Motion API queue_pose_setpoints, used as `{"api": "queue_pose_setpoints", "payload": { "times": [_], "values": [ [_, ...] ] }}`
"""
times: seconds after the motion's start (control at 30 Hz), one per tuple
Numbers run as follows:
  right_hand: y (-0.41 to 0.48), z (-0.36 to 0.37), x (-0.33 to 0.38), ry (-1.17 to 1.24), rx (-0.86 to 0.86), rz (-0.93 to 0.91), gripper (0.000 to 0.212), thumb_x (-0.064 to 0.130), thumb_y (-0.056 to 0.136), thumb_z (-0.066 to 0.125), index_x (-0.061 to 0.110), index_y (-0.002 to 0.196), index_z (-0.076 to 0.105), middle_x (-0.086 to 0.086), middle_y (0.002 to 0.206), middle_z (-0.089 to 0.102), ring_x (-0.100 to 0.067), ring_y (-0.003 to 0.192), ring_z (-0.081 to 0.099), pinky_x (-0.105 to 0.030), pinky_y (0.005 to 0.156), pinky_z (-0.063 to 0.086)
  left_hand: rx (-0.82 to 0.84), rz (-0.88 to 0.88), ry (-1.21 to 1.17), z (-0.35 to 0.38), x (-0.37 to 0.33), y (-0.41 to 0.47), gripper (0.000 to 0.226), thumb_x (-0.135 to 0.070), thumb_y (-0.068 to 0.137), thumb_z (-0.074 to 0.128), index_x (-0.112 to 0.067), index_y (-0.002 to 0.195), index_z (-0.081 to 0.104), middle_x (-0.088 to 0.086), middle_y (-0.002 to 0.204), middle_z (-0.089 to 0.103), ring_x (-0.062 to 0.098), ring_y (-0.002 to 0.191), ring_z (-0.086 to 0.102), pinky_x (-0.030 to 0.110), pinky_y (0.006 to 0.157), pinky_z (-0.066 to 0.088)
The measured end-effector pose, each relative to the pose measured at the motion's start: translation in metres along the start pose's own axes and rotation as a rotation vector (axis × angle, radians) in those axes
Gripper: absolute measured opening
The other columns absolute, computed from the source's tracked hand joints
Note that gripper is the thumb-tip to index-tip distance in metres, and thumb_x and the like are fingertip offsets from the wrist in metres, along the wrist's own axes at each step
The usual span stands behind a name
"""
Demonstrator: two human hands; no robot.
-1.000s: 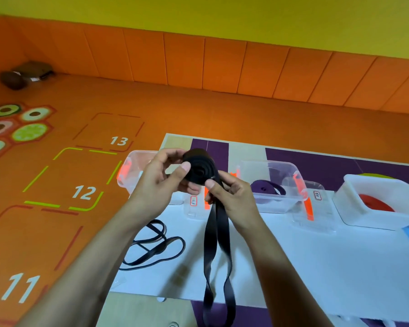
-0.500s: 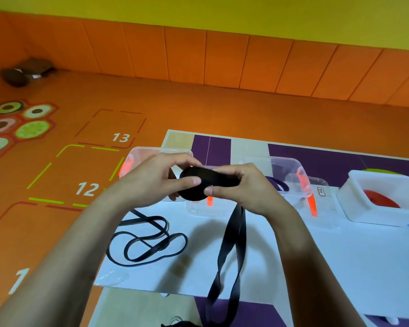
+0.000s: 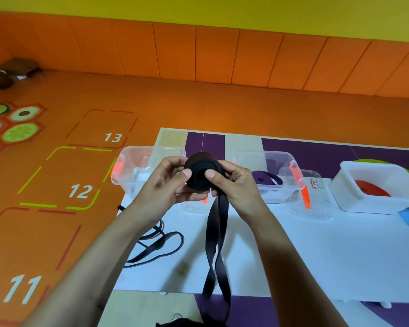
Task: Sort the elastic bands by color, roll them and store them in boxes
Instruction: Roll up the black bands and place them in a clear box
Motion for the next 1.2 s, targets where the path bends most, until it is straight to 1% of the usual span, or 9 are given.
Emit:
{"api": "queue_pose_setpoints", "payload": {
  "times": [0.07,0.17,0.27,0.43,0.53,0.7,0.9,1.03,1.2],
  "values": [
    [0.001,-0.002,0.004,-0.111,0.094,0.023,0.016,0.015,0.094,0.072,0.015,0.110,0.076,0.007,0.070,0.065,-0.017,0.057,0.054,-0.028,0.059,0.048,0.021,-0.047,0.102,-0.004,0.000,-0.002,0.014,-0.009,0.101,0.053,-0.008,0.115,0.049,0.013,0.111,0.064,0.044,0.088,0.074,0.050,0.072,0.063],
    [0.004,0.002,0.007,-0.266,0.248,0.060,0.023,0.028,0.088,0.080,0.023,0.111,0.078,-0.007,0.092,0.075,-0.038,0.089,0.066,-0.052,0.084,0.055,0.091,-0.003,0.519,-0.011,-0.020,-0.004,0.019,-0.027,0.098,0.064,-0.016,0.112,0.058,0.004,0.110,0.064,0.034,0.074,0.072,0.050,0.066,0.063],
    [0.008,0.010,0.010,-0.366,0.305,0.079,0.021,0.036,0.082,0.084,0.024,0.099,0.078,-0.014,0.091,0.073,-0.039,0.090,0.066,-0.056,0.082,0.053,0.186,0.058,0.670,-0.006,-0.037,-0.002,0.027,-0.034,0.089,0.071,-0.024,0.114,0.066,-0.002,0.104,0.067,0.033,0.070,0.071,0.049,0.066,0.063],
    [0.008,0.000,0.014,-0.232,0.144,0.043,0.020,0.027,0.082,0.086,0.024,0.099,0.076,-0.005,0.093,0.073,-0.020,0.094,0.072,-0.040,0.091,0.056,0.160,0.213,0.625,0.000,-0.050,0.000,0.020,-0.015,0.096,0.066,-0.011,0.116,0.064,-0.001,0.107,0.065,0.033,0.072,0.074,0.048,0.067,0.064],
    [0.003,-0.004,0.007,-0.068,0.116,0.013,0.023,0.016,0.087,0.081,0.014,0.109,0.075,-0.015,0.102,0.073,-0.022,0.095,0.071,-0.040,0.092,0.056,0.122,0.172,0.467,0.000,-0.040,-0.001,0.027,-0.019,0.095,0.063,-0.010,0.120,0.059,0.002,0.115,0.064,0.040,0.072,0.074,0.048,0.070,0.064],
    [-0.002,-0.006,-0.002,0.050,0.113,0.014,0.033,0.004,0.091,0.072,0.005,0.124,0.070,-0.005,0.111,0.076,-0.018,0.106,0.071,-0.026,0.092,0.054,0.057,0.136,0.328,0.001,-0.031,-0.003,0.031,-0.021,0.093,0.060,-0.009,0.121,0.055,-0.001,0.115,0.066,0.044,0.071,0.073,0.042,0.072,0.064],
    [0.004,-0.013,0.000,-0.085,0.132,0.049,0.040,0.010,0.083,0.083,0.012,0.121,0.075,-0.011,0.108,0.078,-0.024,0.101,0.073,-0.044,0.095,0.059,0.087,0.089,0.515,0.001,-0.029,-0.004,0.022,-0.014,0.097,0.064,-0.014,0.116,0.054,0.006,0.121,0.059,0.037,0.076,0.075,0.046,0.077,0.064],
    [0.004,-0.002,0.009,-0.170,0.154,0.017,0.038,0.018,0.078,0.089,0.020,0.115,0.079,0.000,0.101,0.080,-0.023,0.098,0.074,-0.047,0.098,0.057,0.134,0.105,0.714,0.003,-0.044,-0.003,0.021,-0.022,0.093,0.070,-0.019,0.112,0.060,-0.017,0.102,0.061,0.018,0.081,0.073,0.039,0.069,0.065],
    [0.001,0.000,0.012,0.010,0.098,-0.056,0.023,0.015,0.084,0.082,0.018,0.106,0.077,-0.011,0.095,0.074,-0.026,0.093,0.070,-0.045,0.092,0.056,0.126,0.187,0.551,0.011,-0.060,-0.006,0.024,-0.021,0.093,0.066,-0.014,0.116,0.061,0.011,0.111,0.065,0.033,0.080,0.075,0.043,0.070,0.064]
  ]
}}
Point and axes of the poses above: each hand's wrist, its own y-axis towards the middle knuckle, its own z-axis out of the palm, x = y × z, the point moved 9 cm from there along y, towards the middle knuckle
